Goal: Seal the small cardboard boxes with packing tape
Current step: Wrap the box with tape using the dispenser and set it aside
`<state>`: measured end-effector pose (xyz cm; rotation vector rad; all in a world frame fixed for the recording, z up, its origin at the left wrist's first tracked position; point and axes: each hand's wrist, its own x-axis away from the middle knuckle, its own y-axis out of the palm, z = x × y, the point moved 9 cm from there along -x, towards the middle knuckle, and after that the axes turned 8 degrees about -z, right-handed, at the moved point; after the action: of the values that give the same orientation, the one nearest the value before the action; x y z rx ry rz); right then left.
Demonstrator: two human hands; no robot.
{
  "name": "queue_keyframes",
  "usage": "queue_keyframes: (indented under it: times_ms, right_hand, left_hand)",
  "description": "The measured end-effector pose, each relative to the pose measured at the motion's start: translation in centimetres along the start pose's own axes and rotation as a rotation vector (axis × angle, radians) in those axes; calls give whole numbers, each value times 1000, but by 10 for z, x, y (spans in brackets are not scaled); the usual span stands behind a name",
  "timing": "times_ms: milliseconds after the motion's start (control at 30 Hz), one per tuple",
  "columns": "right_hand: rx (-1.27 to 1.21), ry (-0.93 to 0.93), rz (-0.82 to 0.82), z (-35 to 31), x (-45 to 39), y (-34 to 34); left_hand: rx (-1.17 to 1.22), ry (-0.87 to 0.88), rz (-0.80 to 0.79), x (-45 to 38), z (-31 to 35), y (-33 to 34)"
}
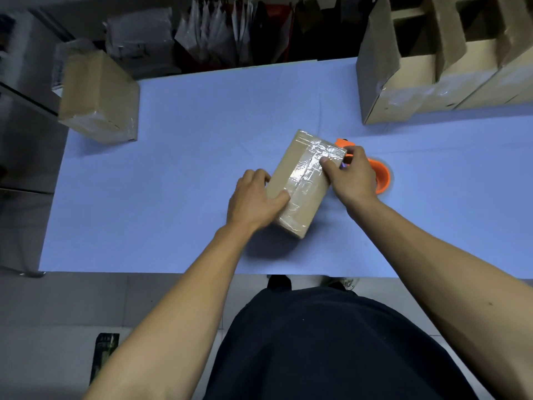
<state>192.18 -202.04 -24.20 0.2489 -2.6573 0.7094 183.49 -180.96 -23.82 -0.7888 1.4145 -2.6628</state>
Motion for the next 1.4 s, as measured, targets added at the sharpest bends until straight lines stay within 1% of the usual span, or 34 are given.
queue_keyframes:
  times_ms: [33, 67, 100, 167, 200, 233, 333, 400, 467, 600, 667, 733, 800, 867, 933, 967, 1033, 1100, 1167, 1200, 1233, 1267, 1300, 1333, 1367, 1400]
  right_hand:
    - [-7, -10, -28, -3, 0, 1]
    - [-7, -25, -67, -5, -2, 3]
    - [0, -41, -113, -6, -5, 6]
    - [12, -66, -168, -7, -11, 4]
    - [38, -74, -162, -5, -14, 0]
    - [95, -84, -142, -4, -18, -5]
    - [399, -42, -60, 10, -27, -21]
    - [551, -37, -74, 21, -31, -20]
    - [583, -59, -105, 28, -33, -12]
    - [612, -29, -155, 43, -30, -1]
    - [596, -63, -173, 44, -26, 2]
    - [566, -84, -143, 39, -26, -4]
    - [511, -69, -115, 30, -29, -16]
    - [419, -46, -88, 18, -30, -33]
    - [269, -7, -51, 5, -27, -54]
    - [204, -7, -32, -4, -25, -63]
    - [193, -54, -26, -27, -21, -74]
    - [289, -141, -45, -53, -18, -79]
    - [361, -219, -62, -75, -13, -80]
    - [392, -259, -61, -84, -10, -81]
    - [412, -299, -54, -93, -7, -82]
    - [410, -331, -48, -101, -3, -83]
    - [394, -359, -53, -108, 1, -83]
    - [385, -384, -70, -113, 4, -82]
    - [388, -412, -94, -116, 7, -80]
    - [393, -432, -119, -118, 9, -79]
  left_hand:
    - [55, 31, -32, -2, 5, 2]
    - [62, 115, -47, -4, 15, 2]
    - [-14, 238, -63, -6, 30, 4]
    - [-308, 470, -114, -7, 57, 17]
    - [-400, 533, -148, -7, 62, 26]
    - [-443, 560, -168, -8, 65, 31]
    - [-391, 529, -175, -9, 62, 42]
    - [-353, 501, -152, -7, 60, 44]
    - [-333, 479, -137, -6, 59, 43]
    - [-278, 439, -129, -3, 60, 43]
    - [-249, 453, -93, 0, 61, 42]
    - [-237, 466, -32, 1, 62, 39]
    - [-275, 433, 2, -1, 64, 37]
    - [-310, 431, 104, -3, 74, 25]
    - [-280, 421, 208, -10, 84, 6]
    - [-268, 389, 218, -18, 87, -3]
    - [-250, 317, 207, -33, 93, -20]
    - [-117, 305, 244, -43, 102, -43]
    - [147, 262, 281, -51, 108, -67]
    - [312, 200, 241, -57, 108, -72]
    - [497, 119, 143, -64, 108, -71]
    - [677, 35, -2, -69, 109, -64]
    - [827, -37, -161, -71, 112, -55]
    - [930, -72, -291, -69, 116, -51]
    - [988, -68, -365, -69, 118, -50]
    - [1031, -52, -387, -69, 119, -53]
